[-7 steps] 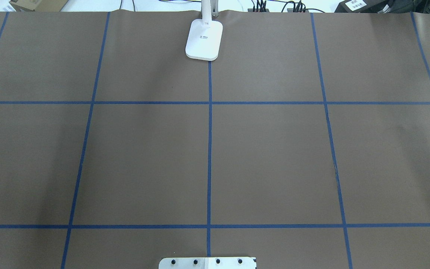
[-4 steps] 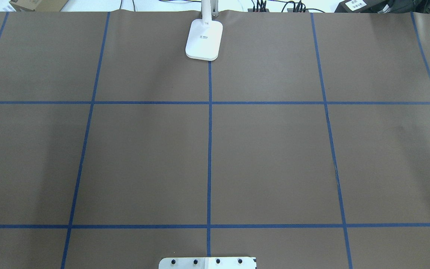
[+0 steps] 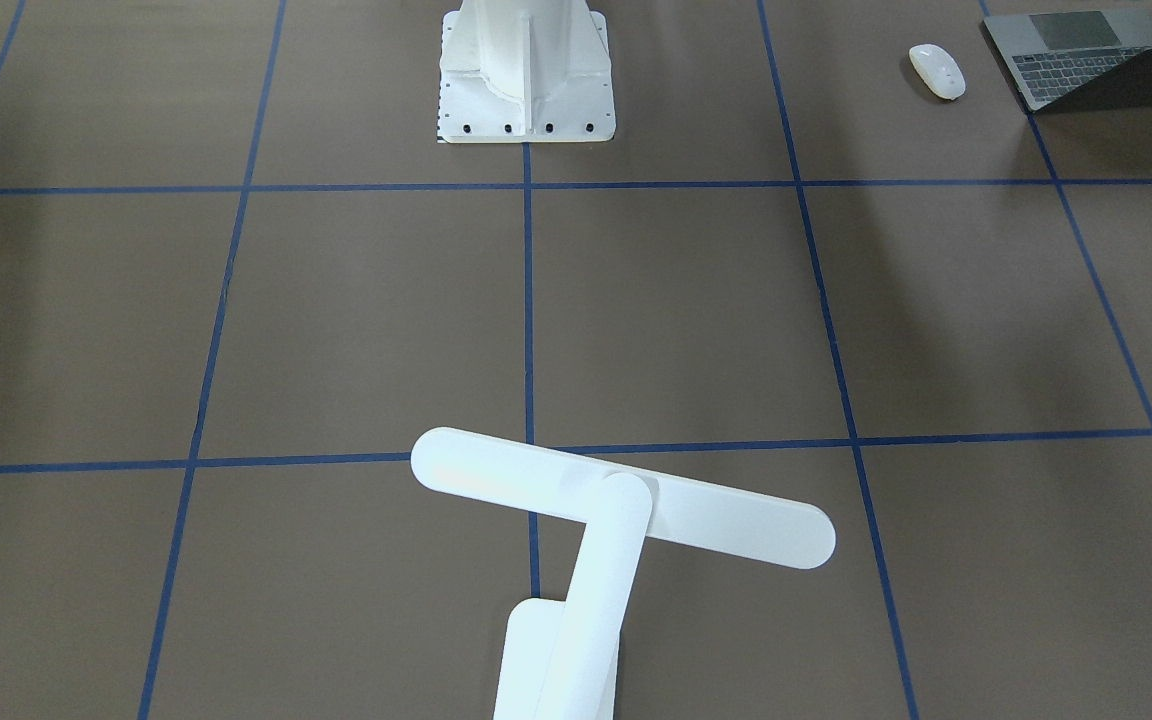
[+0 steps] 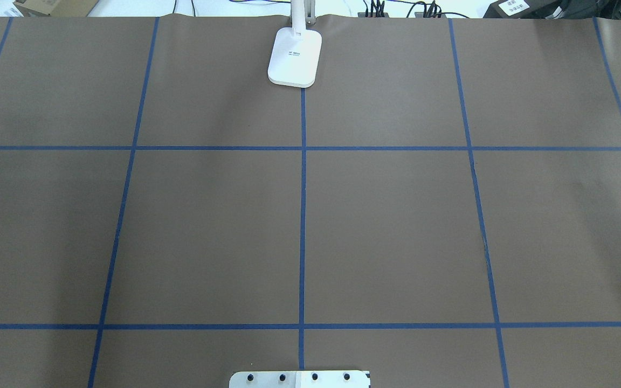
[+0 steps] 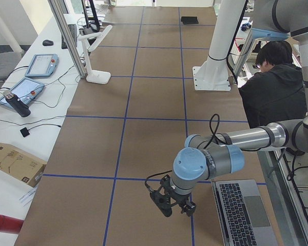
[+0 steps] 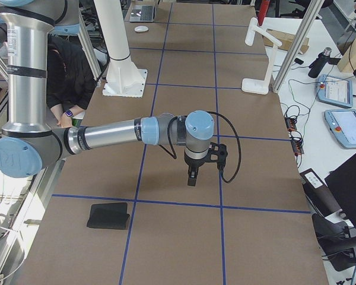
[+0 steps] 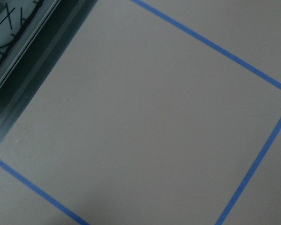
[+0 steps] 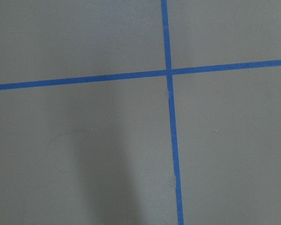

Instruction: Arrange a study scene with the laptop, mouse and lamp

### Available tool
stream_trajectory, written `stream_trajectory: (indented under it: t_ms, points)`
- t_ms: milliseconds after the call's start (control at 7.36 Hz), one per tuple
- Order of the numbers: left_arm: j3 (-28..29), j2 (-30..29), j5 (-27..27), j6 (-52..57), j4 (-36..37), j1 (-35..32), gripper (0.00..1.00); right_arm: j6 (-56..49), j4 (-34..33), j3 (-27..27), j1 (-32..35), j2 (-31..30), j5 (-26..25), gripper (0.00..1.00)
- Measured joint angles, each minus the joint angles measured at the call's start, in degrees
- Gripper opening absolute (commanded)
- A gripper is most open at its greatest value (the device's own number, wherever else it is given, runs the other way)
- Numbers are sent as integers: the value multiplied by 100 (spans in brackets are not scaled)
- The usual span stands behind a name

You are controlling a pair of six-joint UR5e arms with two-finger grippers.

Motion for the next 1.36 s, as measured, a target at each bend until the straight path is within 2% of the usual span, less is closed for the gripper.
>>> stream_trajectory:
  t_ms: [408,680,1360]
  points:
    - [-117,622,178,-1559,107,-218,100,24,5,-36,-2,-11,263,100]
    - [-133,801,181,-2393,304,-228,99,65,5,-38,-2,-23,296,100]
    - [-64,962,139,-2636,485,-229,100,61,9,10,-2,-32,312,100]
